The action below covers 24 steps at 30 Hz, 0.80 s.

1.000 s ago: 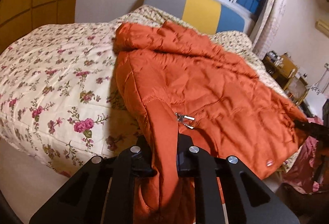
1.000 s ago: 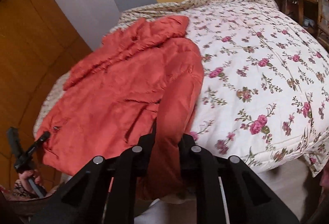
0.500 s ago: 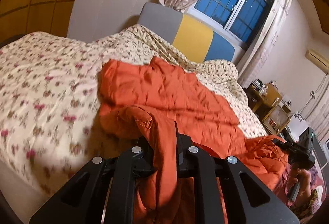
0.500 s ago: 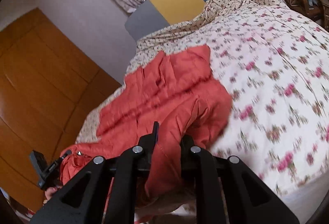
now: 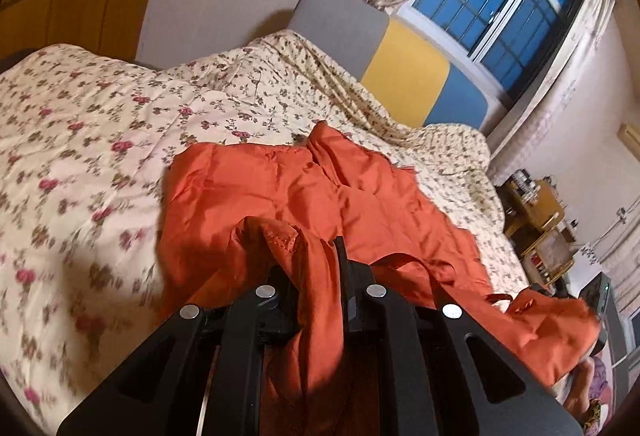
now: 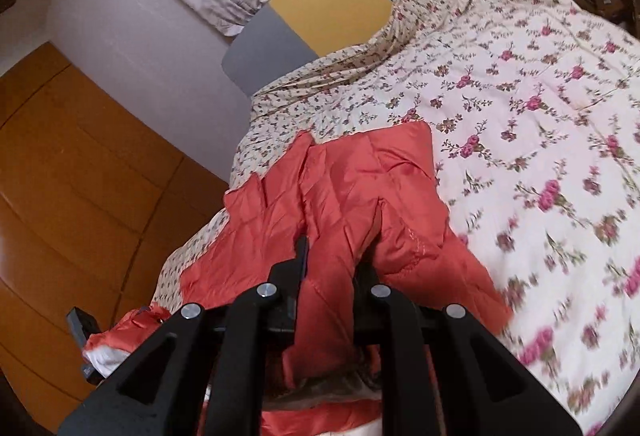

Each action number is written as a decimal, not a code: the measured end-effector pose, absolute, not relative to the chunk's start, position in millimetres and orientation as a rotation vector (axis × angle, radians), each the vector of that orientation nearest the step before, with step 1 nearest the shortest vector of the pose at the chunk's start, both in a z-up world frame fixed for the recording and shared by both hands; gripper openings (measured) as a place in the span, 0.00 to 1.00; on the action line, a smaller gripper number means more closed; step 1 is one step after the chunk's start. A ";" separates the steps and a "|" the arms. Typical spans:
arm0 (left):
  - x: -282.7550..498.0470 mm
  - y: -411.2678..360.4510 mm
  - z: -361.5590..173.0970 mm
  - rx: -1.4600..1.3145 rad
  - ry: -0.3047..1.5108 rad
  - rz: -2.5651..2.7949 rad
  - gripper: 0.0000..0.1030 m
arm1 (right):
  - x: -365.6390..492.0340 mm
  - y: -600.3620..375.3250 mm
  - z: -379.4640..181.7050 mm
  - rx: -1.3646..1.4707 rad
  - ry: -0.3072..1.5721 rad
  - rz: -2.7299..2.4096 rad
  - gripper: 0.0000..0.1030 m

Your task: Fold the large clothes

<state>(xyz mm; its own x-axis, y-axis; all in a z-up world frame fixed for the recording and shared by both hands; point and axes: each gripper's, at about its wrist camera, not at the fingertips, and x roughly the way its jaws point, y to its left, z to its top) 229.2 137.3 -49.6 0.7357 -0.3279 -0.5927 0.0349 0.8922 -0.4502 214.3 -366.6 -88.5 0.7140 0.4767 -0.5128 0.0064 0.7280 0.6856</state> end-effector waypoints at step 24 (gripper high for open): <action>313.6 162.7 -62.6 -0.685 0.720 -0.093 0.60 | 294.5 -400.1 -134.1 1.033 0.641 0.205 0.75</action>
<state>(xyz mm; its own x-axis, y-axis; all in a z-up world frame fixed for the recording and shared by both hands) 313.6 162.7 -62.6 0.7578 -0.3053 -0.5767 -0.1480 0.7804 -0.6075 294.5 -400.1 -134.1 0.8009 0.4478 -0.3976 0.1346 0.5124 0.8481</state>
